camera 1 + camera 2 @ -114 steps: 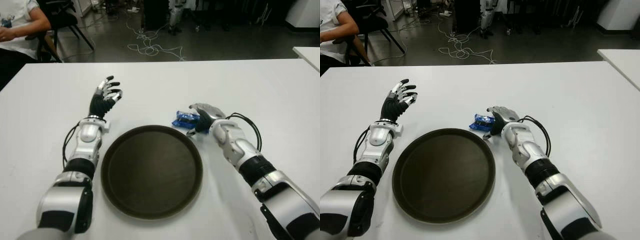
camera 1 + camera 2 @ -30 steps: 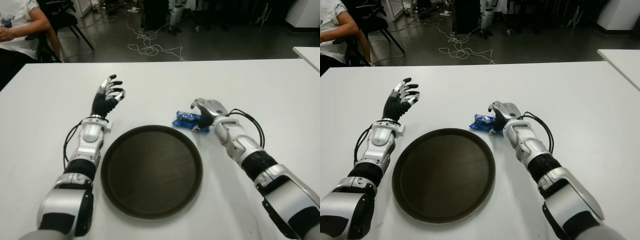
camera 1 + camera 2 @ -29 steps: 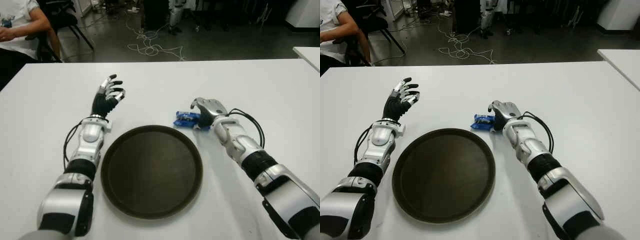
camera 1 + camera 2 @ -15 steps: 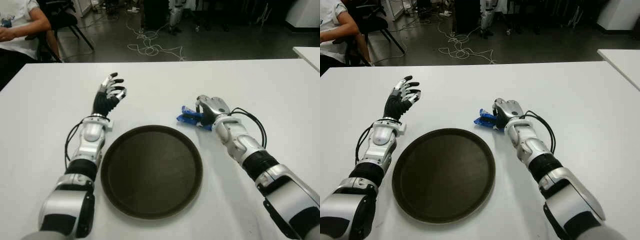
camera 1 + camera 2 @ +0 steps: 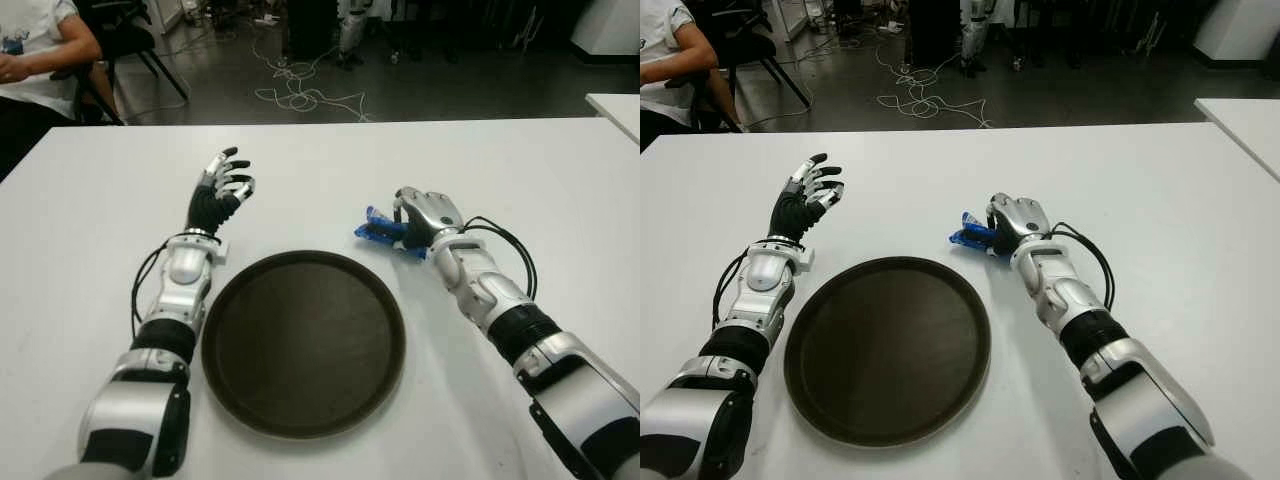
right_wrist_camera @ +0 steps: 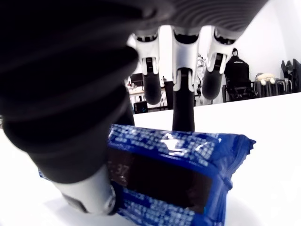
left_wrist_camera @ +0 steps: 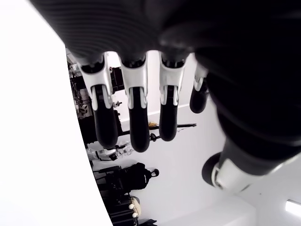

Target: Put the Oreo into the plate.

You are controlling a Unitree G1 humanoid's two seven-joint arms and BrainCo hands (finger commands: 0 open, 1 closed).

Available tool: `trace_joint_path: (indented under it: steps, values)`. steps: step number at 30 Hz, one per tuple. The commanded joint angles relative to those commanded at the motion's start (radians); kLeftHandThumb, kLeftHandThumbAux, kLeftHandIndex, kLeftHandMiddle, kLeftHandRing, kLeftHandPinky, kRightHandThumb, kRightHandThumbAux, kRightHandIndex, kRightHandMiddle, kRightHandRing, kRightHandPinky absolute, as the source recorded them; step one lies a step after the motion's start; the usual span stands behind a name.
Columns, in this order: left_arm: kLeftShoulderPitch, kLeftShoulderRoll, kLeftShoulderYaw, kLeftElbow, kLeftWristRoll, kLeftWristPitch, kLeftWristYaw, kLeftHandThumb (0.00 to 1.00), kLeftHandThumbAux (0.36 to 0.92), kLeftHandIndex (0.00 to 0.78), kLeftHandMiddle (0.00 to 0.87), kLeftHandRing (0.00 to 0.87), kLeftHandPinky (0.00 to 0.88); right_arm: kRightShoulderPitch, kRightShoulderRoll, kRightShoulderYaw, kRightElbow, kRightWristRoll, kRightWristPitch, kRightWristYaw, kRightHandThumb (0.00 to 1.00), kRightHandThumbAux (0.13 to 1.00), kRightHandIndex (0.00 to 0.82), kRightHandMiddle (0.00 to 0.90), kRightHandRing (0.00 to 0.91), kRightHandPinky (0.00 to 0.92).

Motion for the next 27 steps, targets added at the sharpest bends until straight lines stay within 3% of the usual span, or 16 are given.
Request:
trace_joint_path:
  steps: [17,27]
  values:
    - [0.009,-0.008,-0.001,-0.022,0.003,0.015,0.019,0.424,0.690,0.114,0.231,0.259,0.308,0.012,-0.005,-0.020,-0.013,0.007,-0.015,-0.010,0.172,0.876,0.566,0.707,0.715,0.718]
    - [0.007,-0.007,-0.001,-0.021,-0.001,0.022,0.009,0.389,0.696,0.112,0.228,0.256,0.301,0.008,-0.004,-0.022,-0.005,0.005,-0.012,-0.016,0.171,0.884,0.574,0.710,0.719,0.725]
